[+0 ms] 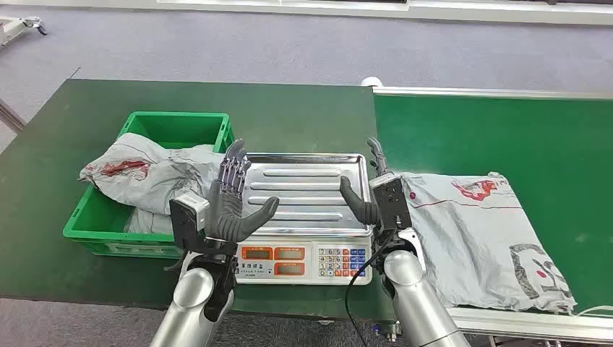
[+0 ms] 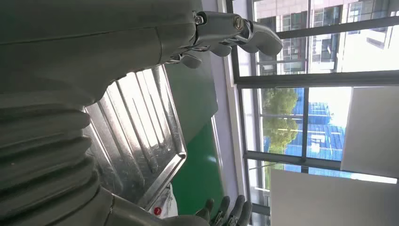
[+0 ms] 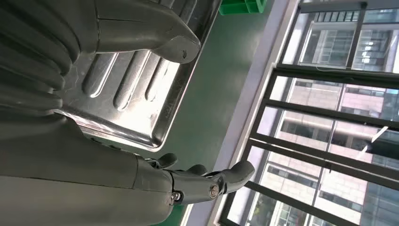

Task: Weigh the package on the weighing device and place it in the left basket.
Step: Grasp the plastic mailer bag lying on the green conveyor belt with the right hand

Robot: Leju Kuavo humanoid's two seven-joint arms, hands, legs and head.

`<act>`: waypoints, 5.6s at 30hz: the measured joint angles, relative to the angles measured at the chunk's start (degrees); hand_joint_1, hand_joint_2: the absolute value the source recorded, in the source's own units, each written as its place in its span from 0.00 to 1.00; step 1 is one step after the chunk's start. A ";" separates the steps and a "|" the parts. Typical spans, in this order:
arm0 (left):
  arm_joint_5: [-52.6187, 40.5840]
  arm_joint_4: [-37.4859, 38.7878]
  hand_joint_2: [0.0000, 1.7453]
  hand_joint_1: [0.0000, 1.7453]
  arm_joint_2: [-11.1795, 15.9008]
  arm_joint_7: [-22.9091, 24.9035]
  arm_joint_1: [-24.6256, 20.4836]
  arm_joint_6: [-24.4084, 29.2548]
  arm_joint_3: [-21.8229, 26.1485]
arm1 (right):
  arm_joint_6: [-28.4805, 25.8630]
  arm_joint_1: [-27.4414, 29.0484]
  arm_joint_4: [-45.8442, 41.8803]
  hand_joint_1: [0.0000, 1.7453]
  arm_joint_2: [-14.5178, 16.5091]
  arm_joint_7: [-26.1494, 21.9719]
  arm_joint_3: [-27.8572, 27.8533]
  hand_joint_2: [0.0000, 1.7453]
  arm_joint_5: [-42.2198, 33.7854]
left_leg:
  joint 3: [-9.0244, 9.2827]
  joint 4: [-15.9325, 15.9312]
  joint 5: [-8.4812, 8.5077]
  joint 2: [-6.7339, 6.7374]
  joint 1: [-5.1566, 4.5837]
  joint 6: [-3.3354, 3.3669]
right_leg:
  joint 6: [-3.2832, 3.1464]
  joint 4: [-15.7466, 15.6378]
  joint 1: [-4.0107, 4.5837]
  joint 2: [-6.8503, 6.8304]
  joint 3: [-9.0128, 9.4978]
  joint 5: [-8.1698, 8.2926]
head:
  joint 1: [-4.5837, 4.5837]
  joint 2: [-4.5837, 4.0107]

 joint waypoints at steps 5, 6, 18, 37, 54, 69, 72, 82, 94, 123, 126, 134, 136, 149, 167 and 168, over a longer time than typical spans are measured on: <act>0.03 -0.01 1.00 0.00 -0.04 -0.19 -0.17 -0.09 0.08 | -0.65 0.68 -0.24 0.00 0.02 0.01 -0.30 1.00 0.13 | 0.00 0.00 0.00 -0.01 0.00 0.00 | 0.00 0.00 0.00 0.00 0.00 0.00 | 0.00 0.00; -0.07 -0.03 1.00 0.00 -0.04 -0.18 -0.16 -0.11 0.09 | -0.91 1.23 -0.61 0.00 0.01 -0.07 -0.33 1.00 0.15 | 0.00 0.00 0.00 -0.01 0.00 0.00 | 0.00 0.00 0.00 0.00 0.00 0.00 | 0.00 0.00; -2.09 -0.49 1.00 0.00 -0.05 0.04 0.27 -0.81 0.10 | -3.77 6.45 -4.82 0.00 -0.01 -1.55 -0.35 1.00 0.55 | 0.01 0.00 -0.01 0.00 0.00 -0.01 | 0.01 0.00 0.00 -0.01 -0.01 -0.01 | 0.00 0.00; -0.99 0.14 1.00 0.00 -0.61 0.73 -0.46 -3.49 -0.16 | -3.62 12.09 -13.44 0.00 -0.20 1.50 -1.08 1.00 2.68 | 0.02 0.00 -0.01 0.01 0.00 -0.01 | 0.01 0.00 0.00 -0.01 -0.01 -0.01 | 0.01 0.00; -1.45 -0.37 1.00 0.00 -0.02 4.74 -0.40 -1.11 -0.36 | -5.09 1.70 -2.04 0.00 -2.17 9.64 -8.71 1.00 12.96 | 0.02 0.01 0.04 -0.02 -0.01 0.05 | 0.04 0.00 -0.01 -0.02 0.04 0.04 | 0.01 0.00; -2.52 -0.82 1.00 0.00 0.35 4.49 0.08 -0.45 -0.21 | -8.98 -1.05 4.24 0.00 -3.55 12.40 -11.26 1.00 19.09 | 0.02 0.01 0.03 -0.03 0.00 0.05 | 0.04 0.00 -0.02 -0.02 0.04 0.04 | 0.00 0.00; -4.15 -1.94 1.00 0.00 0.64 3.80 1.19 -0.06 0.08 | -12.89 -2.34 7.99 0.00 -5.25 15.86 -12.78 1.00 25.60 | 0.02 0.02 0.06 -0.10 -0.01 0.08 | 0.05 -0.01 -0.05 -0.10 0.06 0.04 | 0.00 0.00; -5.40 -3.76 1.00 0.00 1.63 3.70 2.57 -0.84 0.69 | -10.15 -7.63 28.89 0.00 -10.72 23.57 -19.56 1.00 35.40 | 0.02 0.02 0.06 -0.20 -0.03 0.12 | 0.07 -0.01 -0.15 -0.24 0.06 0.05 | 0.00 0.00; -5.21 -3.67 1.00 0.00 1.91 4.25 2.34 -1.59 0.69 | -2.90 -11.23 41.52 0.00 -9.75 32.64 -19.73 1.00 38.81 | 0.02 0.02 0.10 -0.21 -0.02 0.07 | 0.06 0.00 -0.03 -0.24 0.07 0.04 | 0.00 0.00; -6.00 -4.35 1.00 0.00 1.40 5.52 2.00 -2.42 0.69 | 3.97 -11.66 46.93 0.71 -5.19 36.04 -21.17 1.00 38.44 | 0.92 0.02 -0.03 -0.14 0.01 0.14 | 0.08 -0.06 0.03 -0.18 1.02 -0.07 | 0.00 0.00; -6.51 -5.18 1.00 0.00 1.42 5.71 2.86 -2.12 0.69 | 1.76 -11.57 47.05 1.00 -4.75 33.39 -21.70 1.00 38.28 | 0.93 0.02 -0.05 -0.14 0.01 0.14 | 0.09 -0.06 0.03 -0.18 1.05 -0.07 | 0.00 0.00; -8.53 -7.08 1.00 0.00 1.41 5.95 5.11 -1.75 0.69 | -7.26 -10.00 44.95 1.00 -3.30 22.38 -22.92 1.00 37.80 | 0.83 0.02 -0.04 -0.11 0.00 0.13 | 0.08 -0.06 0.01 -0.15 0.91 -0.02 | 0.00 0.00; -8.72 -7.17 1.00 0.00 1.40 5.88 5.41 -1.75 0.69 | -7.61 -9.39 43.24 1.00 -2.89 20.86 -22.93 1.00 37.50 | 0.78 0.01 -0.03 -0.10 0.00 0.11 | 0.07 -0.05 0.01 -0.15 0.83 -0.01 | 0.00 0.00; -9.13 -7.37 1.00 0.00 1.27 5.37 5.48 -1.86 0.69 | -9.04 -6.62 26.07 1.00 -2.20 17.49 -22.49 1.00 36.19 | 0.39 0.00 -0.01 -0.11 0.00 0.09 | 0.07 -0.03 -0.01 -0.11 0.40 -0.01 | 0.01 0.00; -9.26 -5.51 1.00 0.00 1.27 3.60 4.72 -1.71 0.69 | -12.15 0.16 -5.30 1.00 -4.57 14.25 -14.41 1.00 33.34 | 0.28 0.00 -0.02 -0.11 0.00 0.10 | 0.07 -0.03 -0.01 -0.11 0.29 -0.02 | 0.01 0.00; -9.14 -5.57 1.00 0.00 1.27 3.56 4.82 -1.58 0.69 | -12.24 0.29 -6.04 1.00 -4.80 13.92 -14.02 1.00 32.95 | 0.28 0.00 -0.02 -0.11 0.00 0.10 | 0.07 -0.03 -0.01 -0.11 0.29 -0.02 | 0.01 0.00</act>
